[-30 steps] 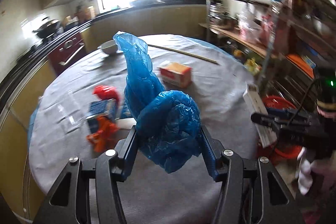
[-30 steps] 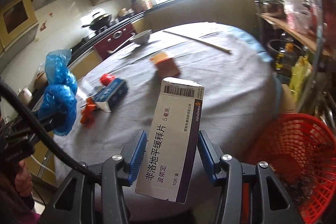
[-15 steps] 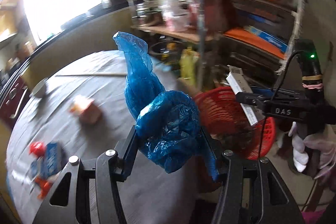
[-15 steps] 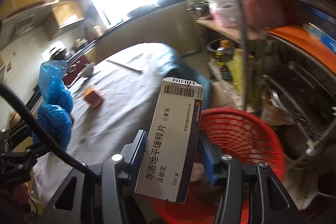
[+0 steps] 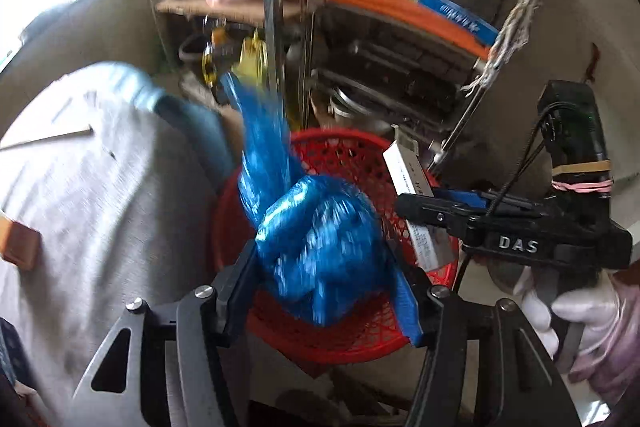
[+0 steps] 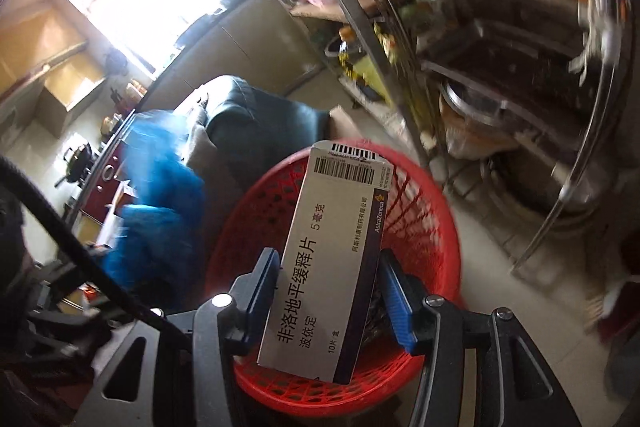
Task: Collect trash
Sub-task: 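Carry blue bag and medicine box to the red basket and release both, then return both tools to the table and grasp the blue toothpaste box with the right tool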
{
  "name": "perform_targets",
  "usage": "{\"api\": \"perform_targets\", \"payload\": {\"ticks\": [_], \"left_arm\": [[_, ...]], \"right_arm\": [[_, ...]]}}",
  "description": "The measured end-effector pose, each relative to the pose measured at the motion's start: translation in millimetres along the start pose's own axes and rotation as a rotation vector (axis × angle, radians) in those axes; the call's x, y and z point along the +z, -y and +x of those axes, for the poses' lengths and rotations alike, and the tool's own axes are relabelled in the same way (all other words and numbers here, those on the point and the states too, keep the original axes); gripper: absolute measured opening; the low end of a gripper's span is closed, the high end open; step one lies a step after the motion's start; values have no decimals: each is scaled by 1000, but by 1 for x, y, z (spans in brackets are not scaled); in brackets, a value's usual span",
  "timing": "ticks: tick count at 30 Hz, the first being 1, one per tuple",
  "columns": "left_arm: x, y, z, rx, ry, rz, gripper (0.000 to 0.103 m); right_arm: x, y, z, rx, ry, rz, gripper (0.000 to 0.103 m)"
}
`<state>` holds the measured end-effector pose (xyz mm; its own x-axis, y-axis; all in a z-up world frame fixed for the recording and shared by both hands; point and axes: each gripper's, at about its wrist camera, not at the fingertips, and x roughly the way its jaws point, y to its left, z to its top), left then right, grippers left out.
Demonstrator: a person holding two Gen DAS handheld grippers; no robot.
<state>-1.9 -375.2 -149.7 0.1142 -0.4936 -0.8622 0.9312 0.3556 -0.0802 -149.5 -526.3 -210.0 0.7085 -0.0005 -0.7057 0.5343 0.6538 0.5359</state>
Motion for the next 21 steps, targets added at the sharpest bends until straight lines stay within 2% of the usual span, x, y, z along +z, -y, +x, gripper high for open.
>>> {"api": "perform_targets", "payload": {"ticks": [4,7,13,16,21], "left_arm": [[0,-4,6,11,-27,-21,63],[-4,-9,-5,17,-1,-38,69],[-17,-20,-33,26,44,-50,69],[-31,-29,-54,71,72,-57,69],[-69,-59,-97,207,128,-115,69]], "right_arm": [[2,6,9,40,-34,79,56],[5,5,7,60,-22,101,58],[11,-9,0,56,13,86,59],[13,-26,-1,61,18,54,59],[14,-71,8,102,6,-29,59]]}}
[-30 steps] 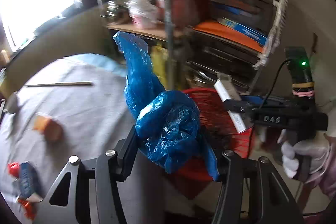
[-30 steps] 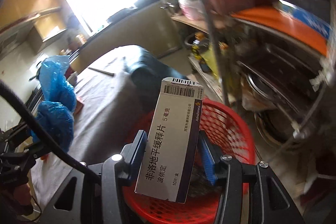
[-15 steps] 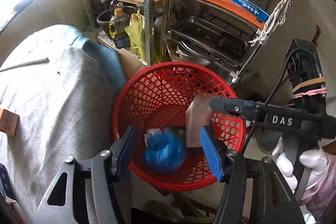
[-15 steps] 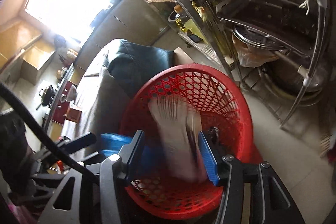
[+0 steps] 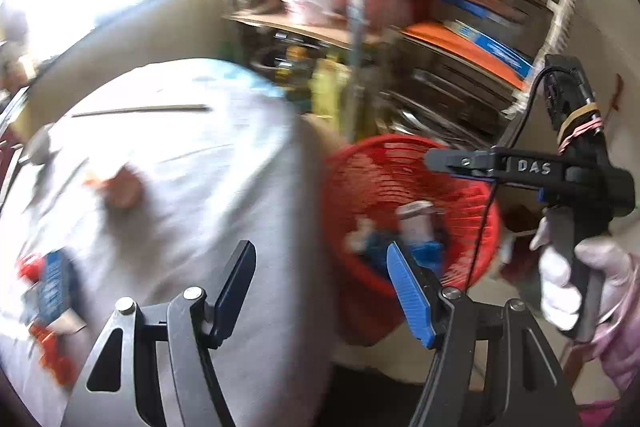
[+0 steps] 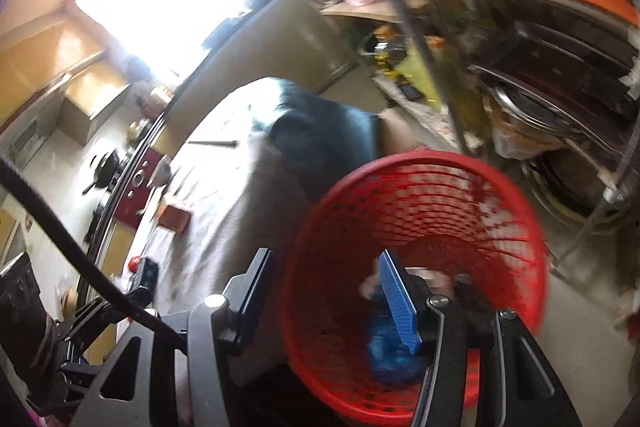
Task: Collect trash
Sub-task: 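Return both tools to the table and grasp the blue toothpaste box with the right tool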
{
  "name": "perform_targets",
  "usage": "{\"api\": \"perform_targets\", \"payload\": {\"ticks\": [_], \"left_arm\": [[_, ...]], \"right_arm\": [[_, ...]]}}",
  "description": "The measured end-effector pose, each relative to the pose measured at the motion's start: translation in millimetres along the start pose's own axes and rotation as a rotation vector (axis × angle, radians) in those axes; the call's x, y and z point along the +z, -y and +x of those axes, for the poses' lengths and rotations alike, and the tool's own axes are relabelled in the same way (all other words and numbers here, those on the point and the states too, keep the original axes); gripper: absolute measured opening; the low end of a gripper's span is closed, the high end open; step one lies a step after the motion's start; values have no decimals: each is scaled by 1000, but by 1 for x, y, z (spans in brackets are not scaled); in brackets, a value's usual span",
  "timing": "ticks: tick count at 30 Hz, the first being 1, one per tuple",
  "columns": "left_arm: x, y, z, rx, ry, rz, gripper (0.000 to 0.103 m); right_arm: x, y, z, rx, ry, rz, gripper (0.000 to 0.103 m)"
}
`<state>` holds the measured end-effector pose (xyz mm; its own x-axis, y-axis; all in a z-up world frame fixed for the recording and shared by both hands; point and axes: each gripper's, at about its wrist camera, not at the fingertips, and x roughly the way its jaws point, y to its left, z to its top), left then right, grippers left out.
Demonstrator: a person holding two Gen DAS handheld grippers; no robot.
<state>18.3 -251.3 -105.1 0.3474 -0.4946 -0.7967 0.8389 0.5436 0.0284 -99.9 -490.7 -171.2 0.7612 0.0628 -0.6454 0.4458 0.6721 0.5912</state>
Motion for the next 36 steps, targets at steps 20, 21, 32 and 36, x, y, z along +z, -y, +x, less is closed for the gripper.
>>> {"api": "perform_targets", "payload": {"ticks": [20,21,32,36], "left_arm": [[-158,-213,-116,499,53,-594,69],[-163,-218,-116,502,54,-608,69],[-177,-261,-109,428,64,-704,70],[-191,-281,-112,424,69,-779,70]], "right_arm": [[-52,-247,97,269,-221,-441,59],[-56,-254,102,276,-236,-450,59],[-62,-326,190,274,-406,-419,59],[-62,-344,225,189,-444,-411,59]]}}
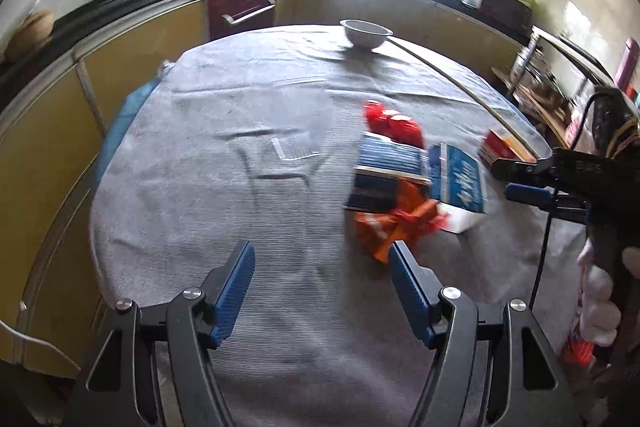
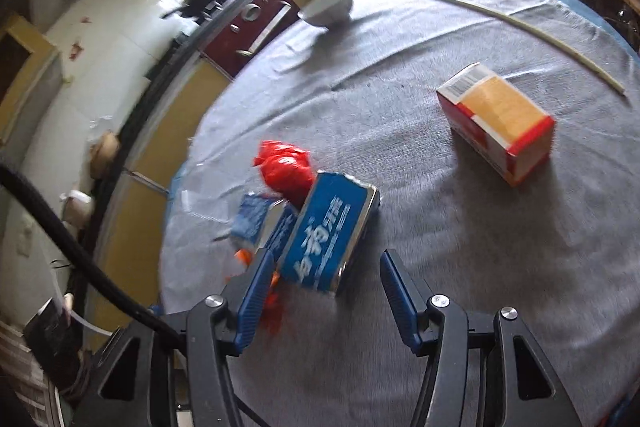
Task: Collect trash
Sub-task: 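Return both tools to the table and grasp the blue toothpaste box with the right tool, then grasp the flattened blue box with the left tool while the right tool lifts the toothpaste box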
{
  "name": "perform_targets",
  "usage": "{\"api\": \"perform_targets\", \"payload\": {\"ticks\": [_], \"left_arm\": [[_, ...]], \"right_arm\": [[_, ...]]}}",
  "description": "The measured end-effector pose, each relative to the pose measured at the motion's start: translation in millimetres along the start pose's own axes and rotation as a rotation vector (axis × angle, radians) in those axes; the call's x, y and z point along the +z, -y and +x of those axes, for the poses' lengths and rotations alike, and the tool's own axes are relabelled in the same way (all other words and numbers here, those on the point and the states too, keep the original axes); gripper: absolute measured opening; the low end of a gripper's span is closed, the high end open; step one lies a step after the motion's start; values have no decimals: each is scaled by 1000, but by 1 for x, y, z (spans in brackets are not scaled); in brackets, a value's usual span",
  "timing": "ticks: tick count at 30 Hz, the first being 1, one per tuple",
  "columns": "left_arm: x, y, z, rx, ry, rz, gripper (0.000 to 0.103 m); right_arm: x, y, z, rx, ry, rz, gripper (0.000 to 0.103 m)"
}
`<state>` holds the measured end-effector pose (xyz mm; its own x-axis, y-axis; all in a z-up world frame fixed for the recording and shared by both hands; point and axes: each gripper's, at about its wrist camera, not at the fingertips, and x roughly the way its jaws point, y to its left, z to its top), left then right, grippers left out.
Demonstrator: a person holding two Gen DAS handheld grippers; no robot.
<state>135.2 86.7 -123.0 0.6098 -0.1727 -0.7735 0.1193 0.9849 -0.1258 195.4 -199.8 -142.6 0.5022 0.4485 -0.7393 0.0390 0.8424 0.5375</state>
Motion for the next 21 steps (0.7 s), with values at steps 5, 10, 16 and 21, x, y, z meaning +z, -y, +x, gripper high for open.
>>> {"api": "perform_targets", "payload": {"ticks": [5,10,16,21], "left_arm": [[-6,-26,2,33,-8,-50,70],[-7,-43,1,42,-5,-89,70],[-6,-46,-2,40,4,-89,70],[1,-37,-3,20,-2,-75,70]], "right_arm": [[16,-3,35,-82,-49,42,59],[24,-12,57,-152,-76,57,59],[24,-32,74,-253,-72,-29,60],[17,-32,78,-254,-66,-86,59]]}}
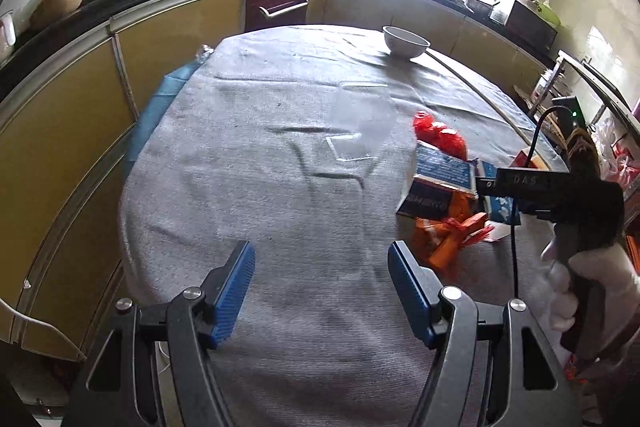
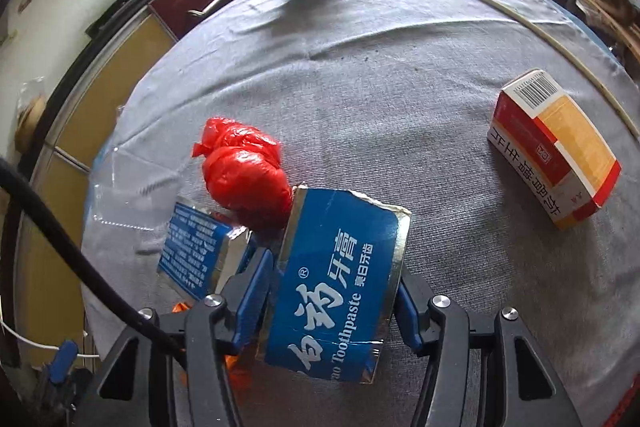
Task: Collect trash
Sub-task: 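Grasp the flattened blue box with the left tool while the right tool lifts the toothpaste box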
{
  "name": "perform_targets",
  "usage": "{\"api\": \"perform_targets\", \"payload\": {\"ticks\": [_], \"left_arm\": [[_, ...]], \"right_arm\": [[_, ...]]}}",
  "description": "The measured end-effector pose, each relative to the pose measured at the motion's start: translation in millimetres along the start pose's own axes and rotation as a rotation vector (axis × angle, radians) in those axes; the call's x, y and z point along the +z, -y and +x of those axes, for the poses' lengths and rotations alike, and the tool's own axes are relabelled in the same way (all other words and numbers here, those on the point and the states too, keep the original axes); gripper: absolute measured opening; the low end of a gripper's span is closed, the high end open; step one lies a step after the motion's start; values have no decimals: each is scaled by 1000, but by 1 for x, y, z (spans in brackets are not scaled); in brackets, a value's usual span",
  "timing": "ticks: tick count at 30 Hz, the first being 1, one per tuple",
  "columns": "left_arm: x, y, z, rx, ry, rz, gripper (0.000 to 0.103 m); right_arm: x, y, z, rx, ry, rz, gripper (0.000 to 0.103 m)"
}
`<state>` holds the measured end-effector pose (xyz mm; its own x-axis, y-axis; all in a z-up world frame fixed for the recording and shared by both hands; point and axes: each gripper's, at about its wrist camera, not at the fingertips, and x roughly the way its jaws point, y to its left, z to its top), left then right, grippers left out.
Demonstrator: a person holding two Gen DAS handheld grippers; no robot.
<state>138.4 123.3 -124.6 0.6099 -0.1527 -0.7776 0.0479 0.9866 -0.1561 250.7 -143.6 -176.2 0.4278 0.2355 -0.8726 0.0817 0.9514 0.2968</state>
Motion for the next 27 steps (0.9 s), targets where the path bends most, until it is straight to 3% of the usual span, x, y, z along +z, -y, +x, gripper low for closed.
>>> {"api": "perform_targets", "payload": {"ticks": [7,12,21,27], "left_arm": [[23,36,17,-70,-32,70,79],[47,67,56,-145,-127,83,79],[76,114,113,-124,-235,132,79],[75,119,129,-103,-273,129,79]], "right_arm": [[-10,17,-7,22,-2,-11,58],[-24,39,-21,19,-2,-6,58],[-58,78,-50,33,-11,13,58],[-70,83,-58,40,-2,4,58]]}}
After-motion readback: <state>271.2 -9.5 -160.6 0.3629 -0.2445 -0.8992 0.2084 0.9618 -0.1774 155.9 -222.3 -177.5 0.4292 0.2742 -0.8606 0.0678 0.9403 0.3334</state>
